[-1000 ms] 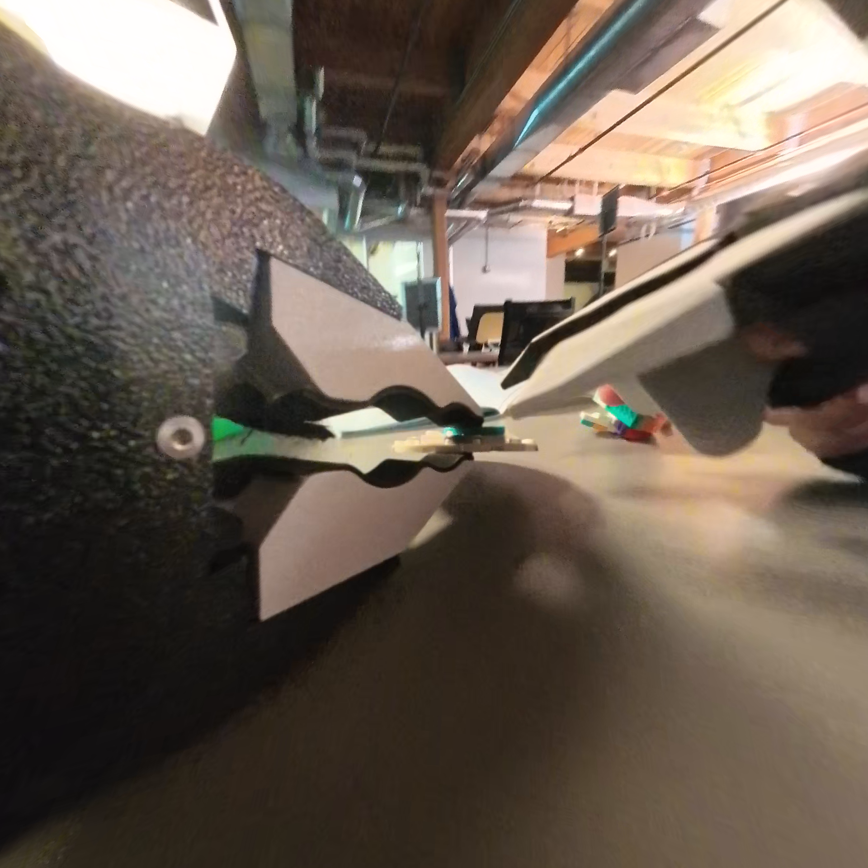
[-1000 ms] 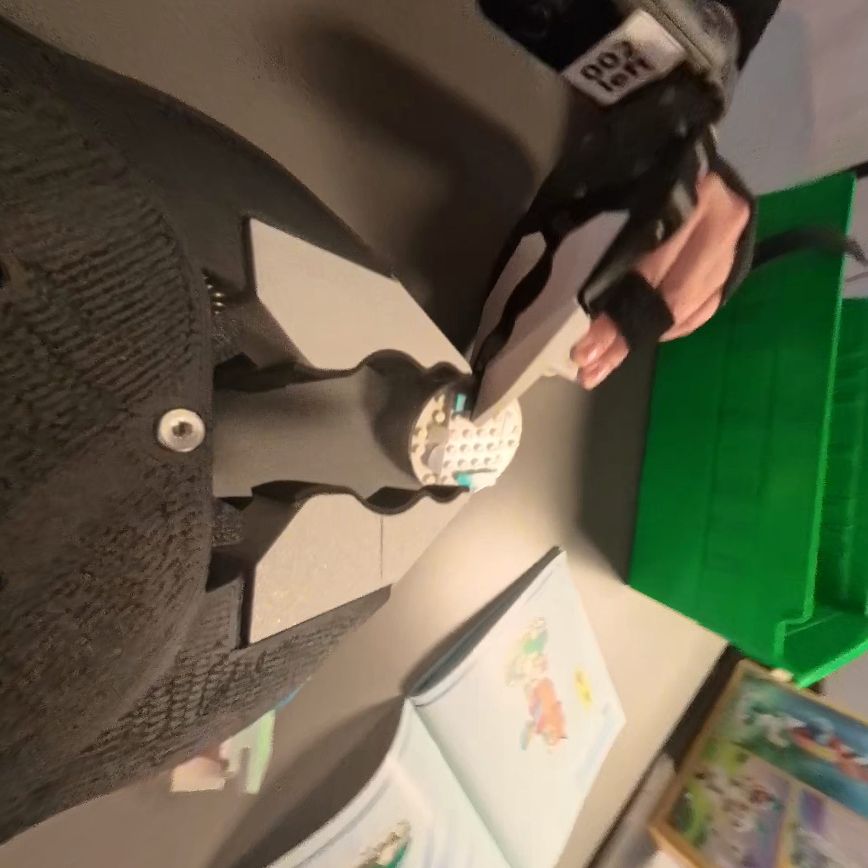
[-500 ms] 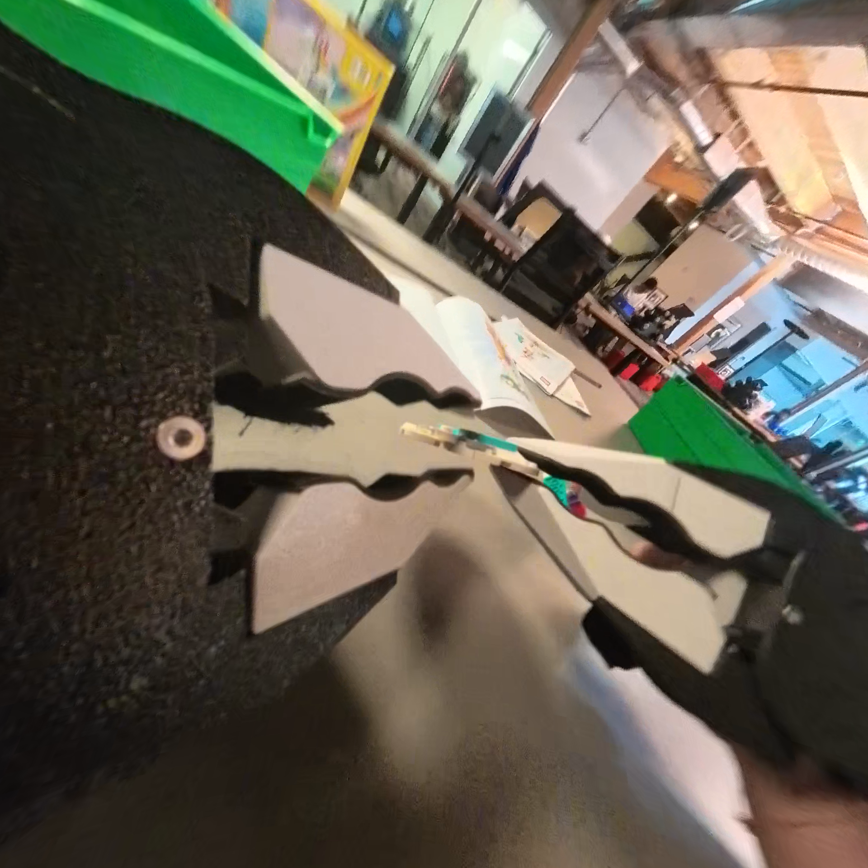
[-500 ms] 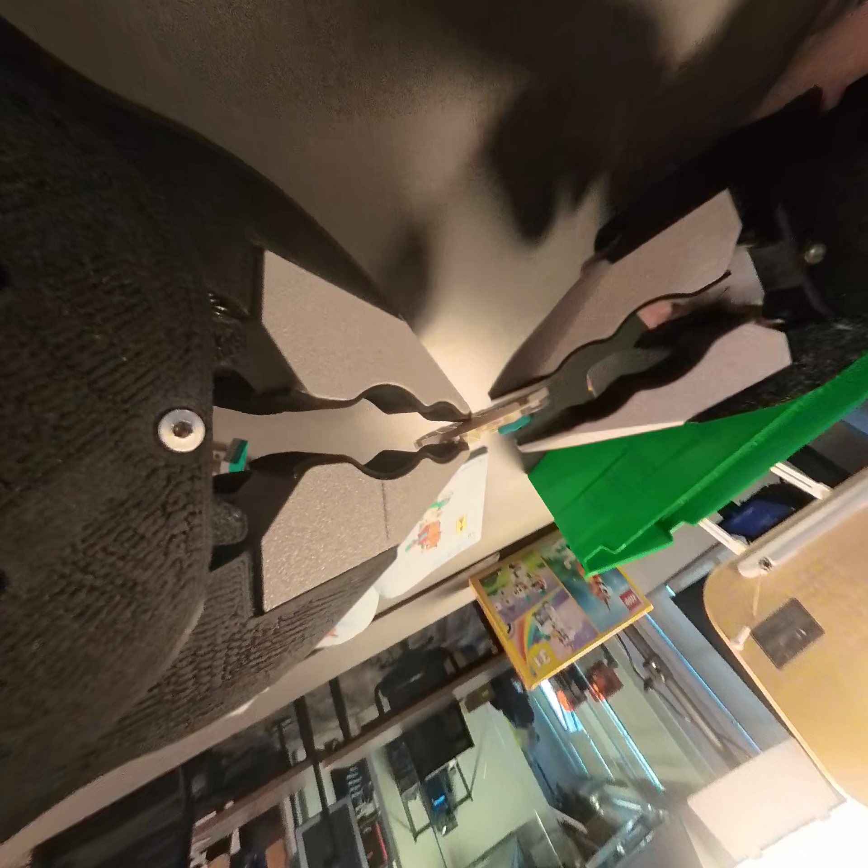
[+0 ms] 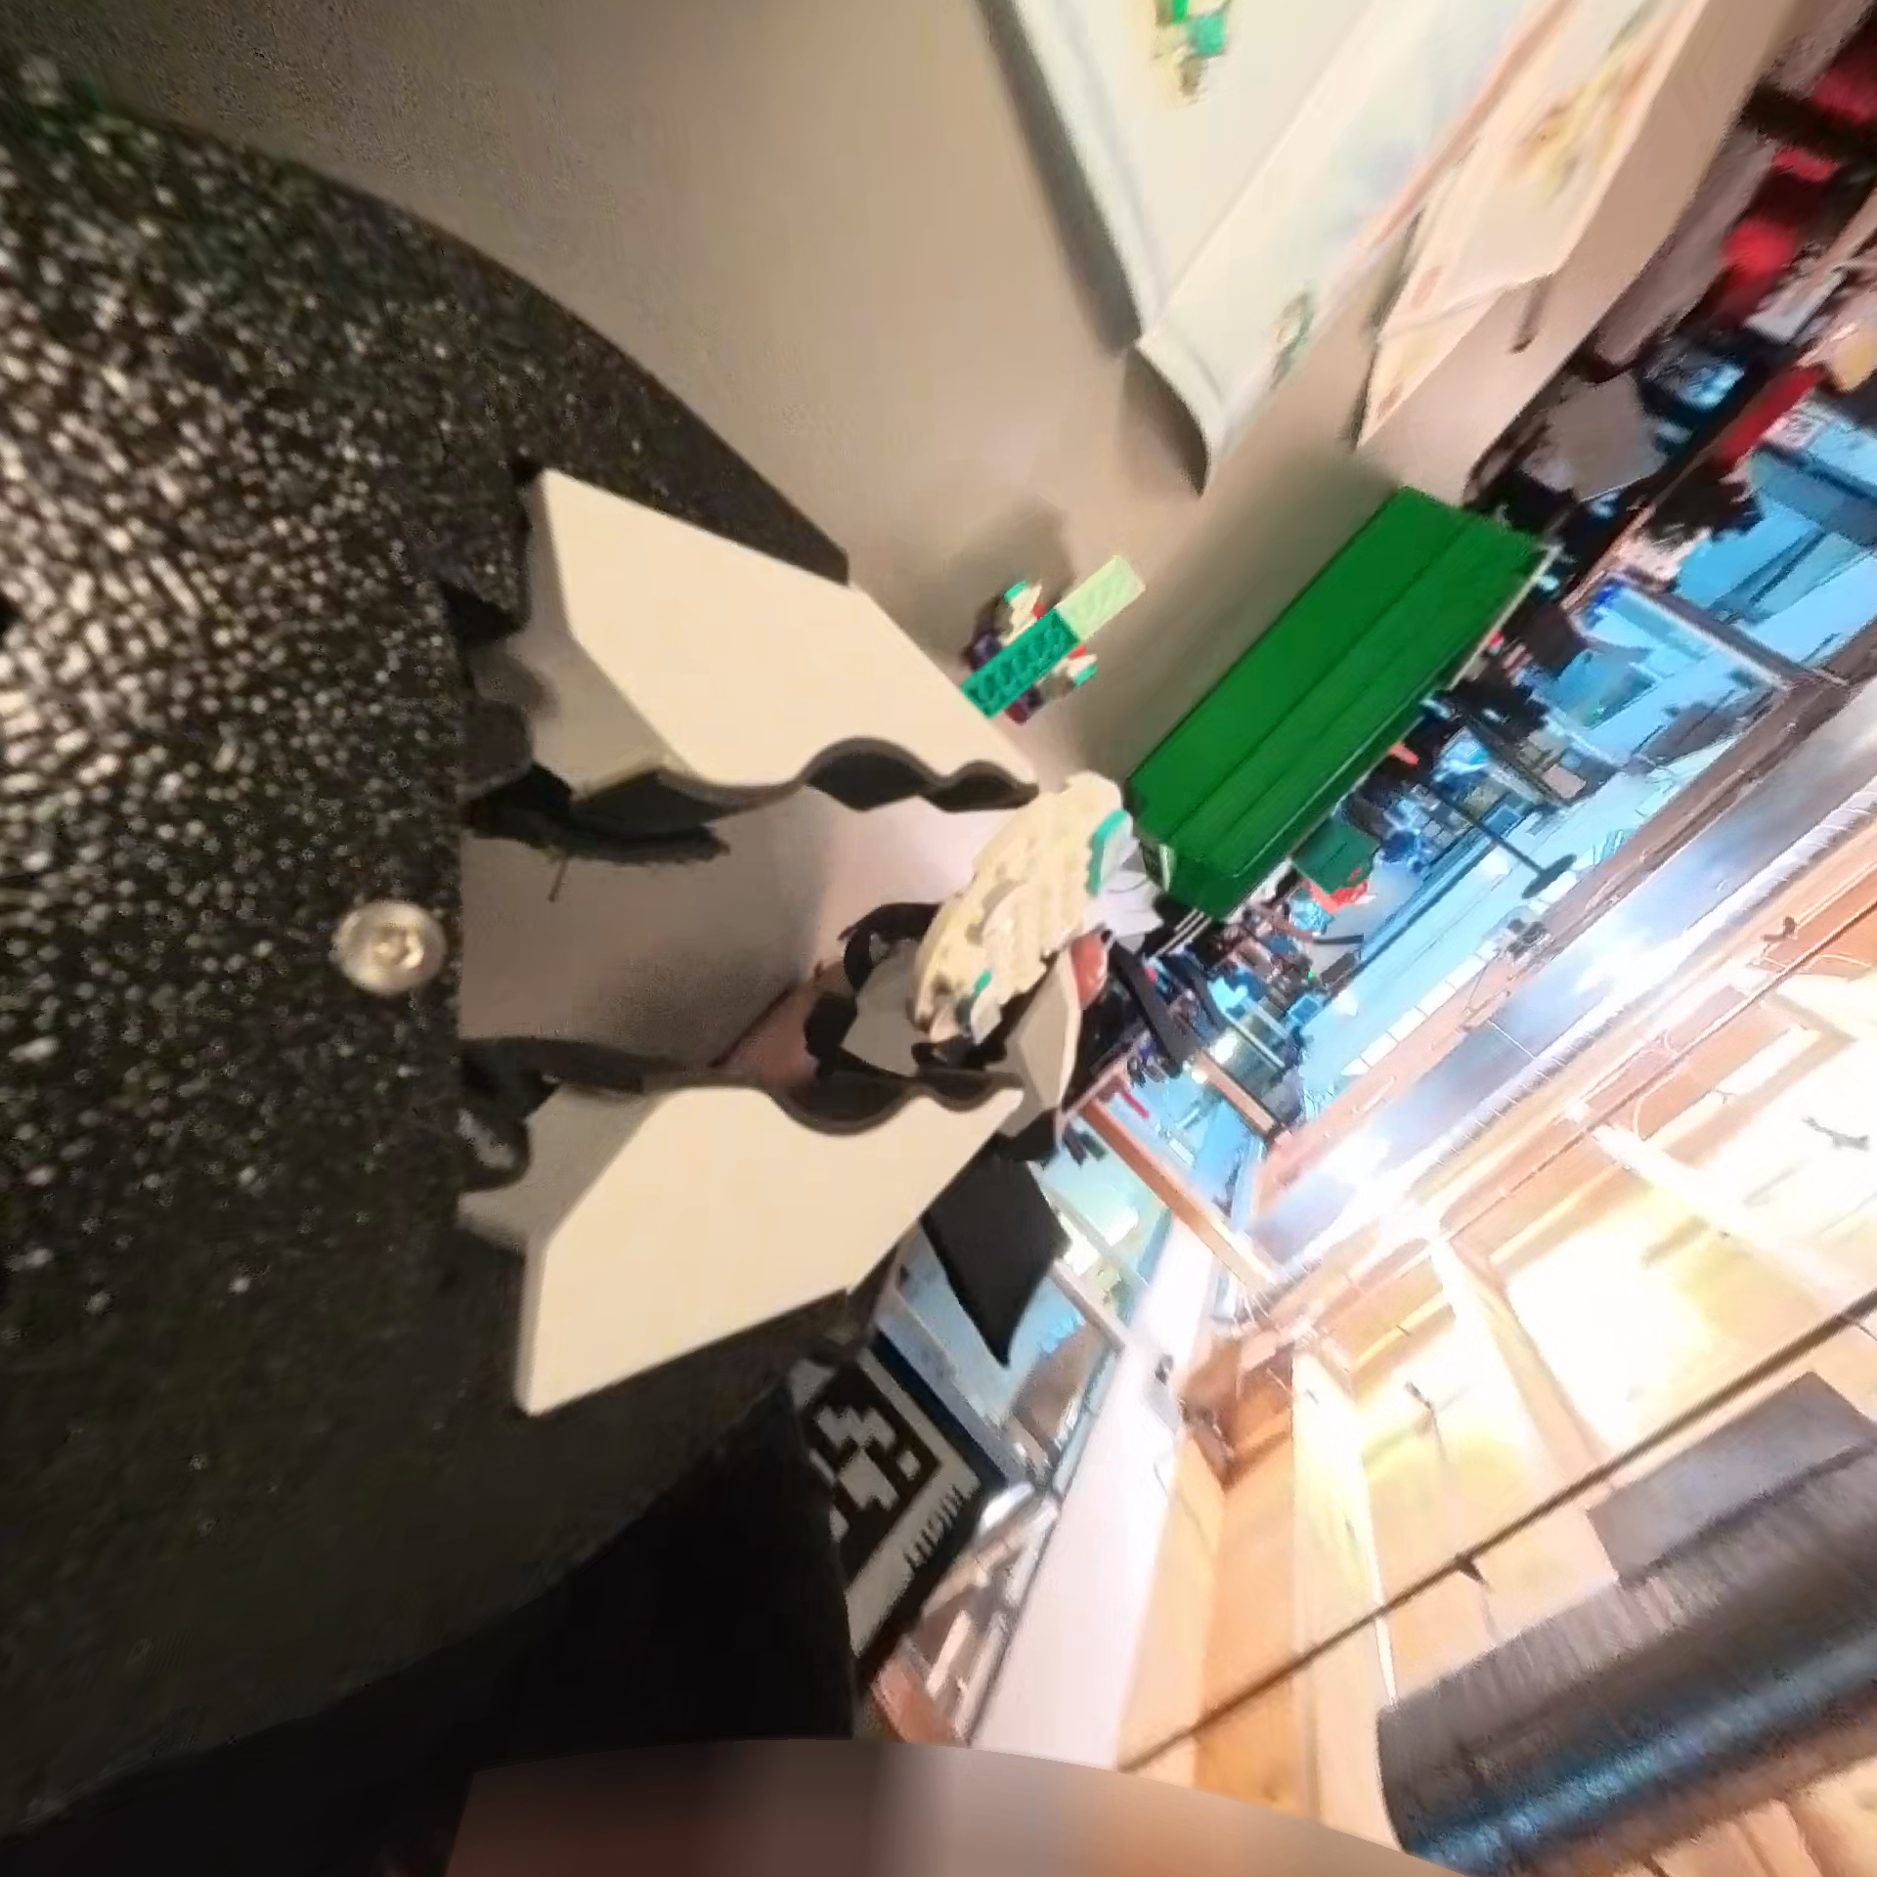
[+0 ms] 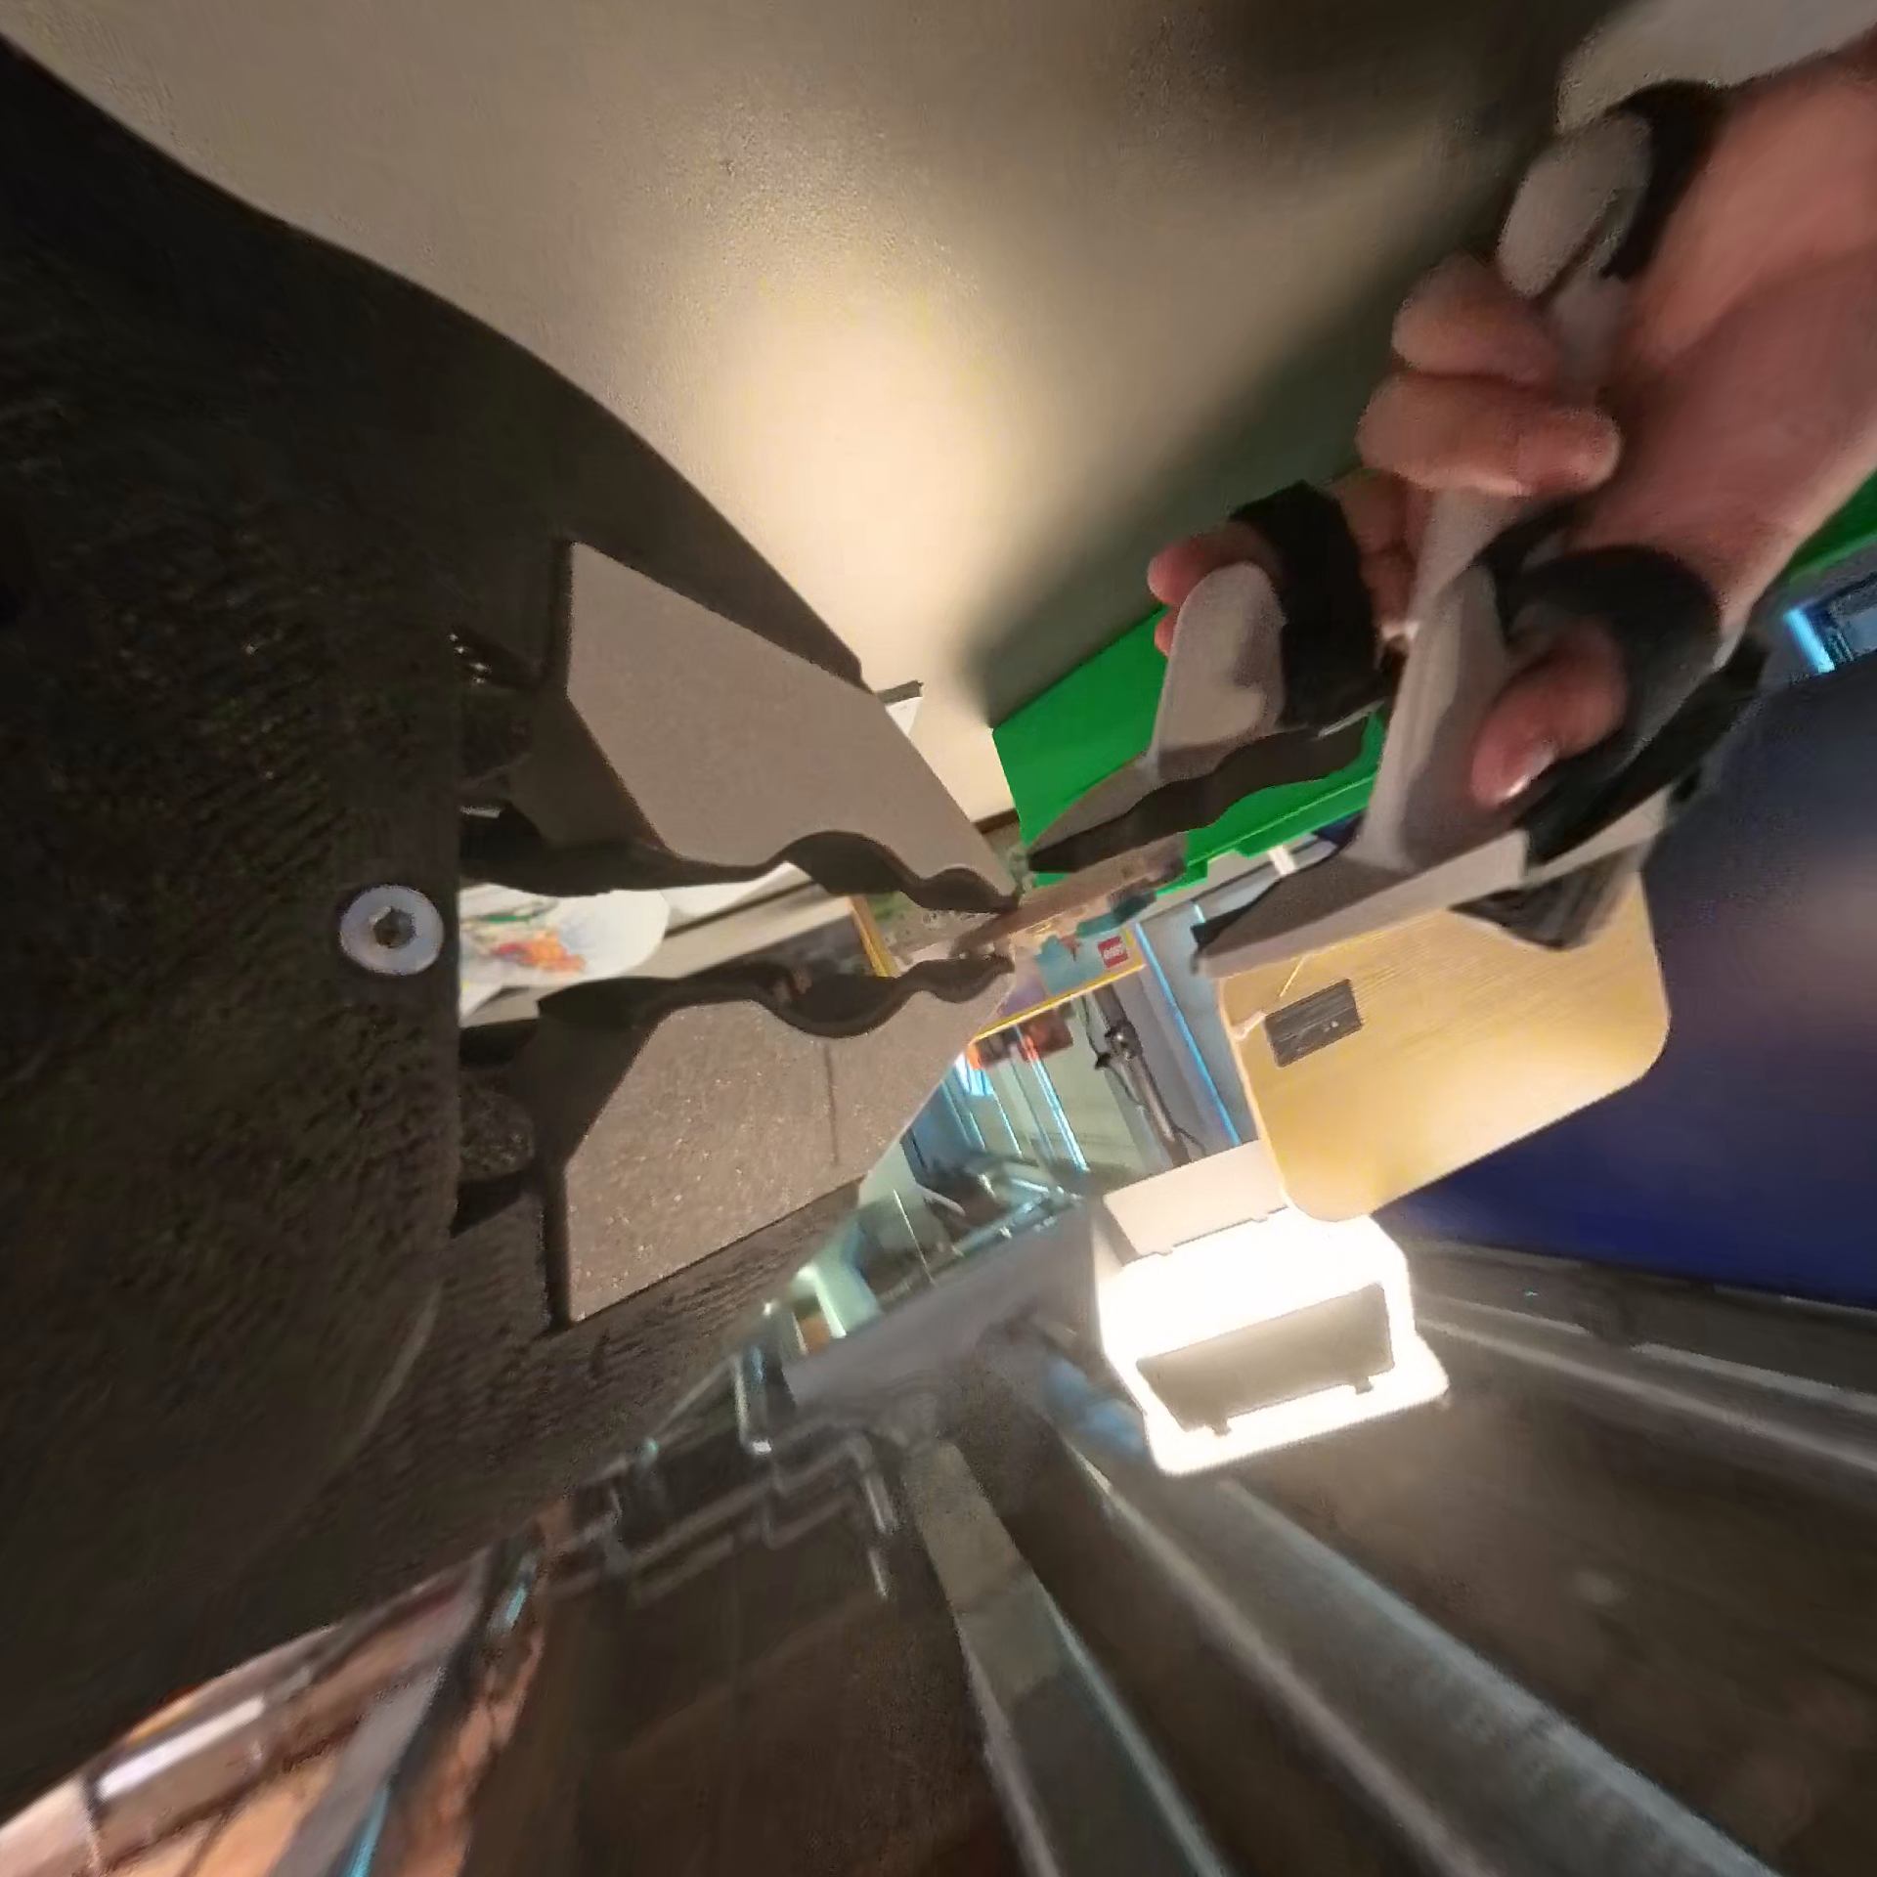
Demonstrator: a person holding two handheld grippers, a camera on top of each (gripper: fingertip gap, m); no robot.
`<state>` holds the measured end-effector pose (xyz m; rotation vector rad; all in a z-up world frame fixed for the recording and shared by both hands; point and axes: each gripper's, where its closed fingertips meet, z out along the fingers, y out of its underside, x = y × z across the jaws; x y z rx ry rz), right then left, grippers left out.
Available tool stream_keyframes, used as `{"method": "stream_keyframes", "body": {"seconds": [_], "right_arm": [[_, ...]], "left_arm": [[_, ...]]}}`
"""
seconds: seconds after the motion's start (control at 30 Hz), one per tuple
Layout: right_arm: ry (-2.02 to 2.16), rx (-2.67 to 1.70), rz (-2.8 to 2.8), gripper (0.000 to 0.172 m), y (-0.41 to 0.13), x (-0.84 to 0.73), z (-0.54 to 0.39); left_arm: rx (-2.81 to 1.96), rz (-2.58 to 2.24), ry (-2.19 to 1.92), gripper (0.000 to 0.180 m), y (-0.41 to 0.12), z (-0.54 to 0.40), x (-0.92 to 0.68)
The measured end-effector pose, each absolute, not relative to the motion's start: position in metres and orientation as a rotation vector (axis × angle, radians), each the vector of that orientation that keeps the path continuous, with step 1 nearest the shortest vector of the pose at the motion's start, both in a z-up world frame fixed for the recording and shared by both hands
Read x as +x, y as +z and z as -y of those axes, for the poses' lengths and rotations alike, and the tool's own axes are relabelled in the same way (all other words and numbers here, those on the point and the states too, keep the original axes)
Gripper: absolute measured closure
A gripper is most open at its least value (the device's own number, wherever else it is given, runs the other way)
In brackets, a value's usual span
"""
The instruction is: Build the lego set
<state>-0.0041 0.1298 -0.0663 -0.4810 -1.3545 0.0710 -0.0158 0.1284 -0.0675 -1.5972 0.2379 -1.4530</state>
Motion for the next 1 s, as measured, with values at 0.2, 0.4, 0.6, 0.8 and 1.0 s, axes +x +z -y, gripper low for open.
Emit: {"method": "stream_keyframes", "body": {"seconds": [0.2, 0.4, 0.6, 0.8, 1.0], "right_arm": [[0.042, -0.564, 1.445, 0.154, -0.086, -0.012, -0.134], [0.423, -1.027, 1.429, 0.107, -0.103, -0.026, -0.145], [0.4, -1.194, 1.477, 0.11, -0.128, -0.03, -0.153], [0.432, -1.249, 1.483, 0.113, -0.13, -0.028, -0.152], [0.5, -1.29, 1.531, 0.114, -0.135, -0.025, -0.149]], "left_arm": [[-1.623, -0.151, -1.422, 0.174, -0.076, -0.138, -0.026], [-1.762, -0.262, -1.017, 0.176, -0.102, -0.149, -0.032], [-1.822, -0.248, -1.034, 0.177, -0.117, -0.151, -0.025], [-1.838, -0.318, -0.985, 0.176, -0.12, -0.148, -0.023], [-1.864, -0.486, -0.802, 0.175, -0.126, -0.145, -0.02]]}}
